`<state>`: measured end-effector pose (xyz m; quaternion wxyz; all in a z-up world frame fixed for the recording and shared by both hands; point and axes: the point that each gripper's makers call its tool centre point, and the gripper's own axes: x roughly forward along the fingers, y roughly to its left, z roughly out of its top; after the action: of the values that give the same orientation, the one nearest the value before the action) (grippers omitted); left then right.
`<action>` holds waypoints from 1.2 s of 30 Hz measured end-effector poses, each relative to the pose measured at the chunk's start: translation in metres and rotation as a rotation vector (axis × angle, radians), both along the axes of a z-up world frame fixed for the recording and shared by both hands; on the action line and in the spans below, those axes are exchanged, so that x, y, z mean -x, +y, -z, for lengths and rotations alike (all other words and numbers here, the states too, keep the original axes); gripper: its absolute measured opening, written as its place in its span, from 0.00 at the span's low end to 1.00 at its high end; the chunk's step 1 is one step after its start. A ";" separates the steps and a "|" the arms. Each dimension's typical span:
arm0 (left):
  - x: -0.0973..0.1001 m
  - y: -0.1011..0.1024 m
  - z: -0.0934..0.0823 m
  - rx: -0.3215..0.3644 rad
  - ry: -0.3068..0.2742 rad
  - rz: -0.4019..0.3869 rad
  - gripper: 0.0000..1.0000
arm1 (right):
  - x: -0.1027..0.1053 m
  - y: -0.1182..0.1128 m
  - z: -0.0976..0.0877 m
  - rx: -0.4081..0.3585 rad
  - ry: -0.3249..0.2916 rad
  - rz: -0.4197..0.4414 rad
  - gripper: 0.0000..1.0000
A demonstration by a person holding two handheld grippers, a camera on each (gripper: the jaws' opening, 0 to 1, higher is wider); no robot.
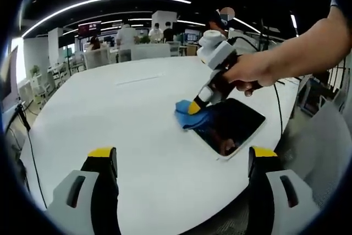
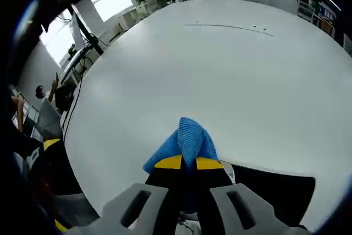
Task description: Wipe the mirror surface with the cleaning cloth until all visible marks leave the cleaned area.
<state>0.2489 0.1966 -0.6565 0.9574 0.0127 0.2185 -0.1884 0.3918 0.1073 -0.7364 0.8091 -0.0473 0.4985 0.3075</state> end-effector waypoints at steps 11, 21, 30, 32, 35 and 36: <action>-0.001 0.002 0.001 -0.011 -0.005 -0.006 0.99 | -0.004 -0.020 -0.002 -0.006 0.005 0.034 0.01; 0.000 0.001 0.001 -0.015 -0.007 -0.001 0.99 | -0.005 -0.031 0.000 0.031 -0.001 0.003 0.01; 0.000 0.000 0.000 -0.009 -0.011 -0.001 0.99 | -0.011 -0.050 0.001 0.053 0.000 0.024 0.01; 0.000 -0.001 0.001 -0.010 -0.008 0.005 0.99 | -0.014 -0.053 0.003 0.056 0.002 0.036 0.01; 0.000 -0.001 0.001 -0.010 -0.006 0.005 0.99 | -0.012 -0.052 0.003 0.046 0.004 0.047 0.01; 0.000 -0.001 0.001 -0.011 -0.004 0.005 0.99 | -0.012 -0.052 0.003 0.050 0.002 0.046 0.01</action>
<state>0.2492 0.1959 -0.6578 0.9573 0.0191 0.2174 -0.1893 0.4039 0.0552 -0.7391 0.8141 -0.0559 0.5076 0.2764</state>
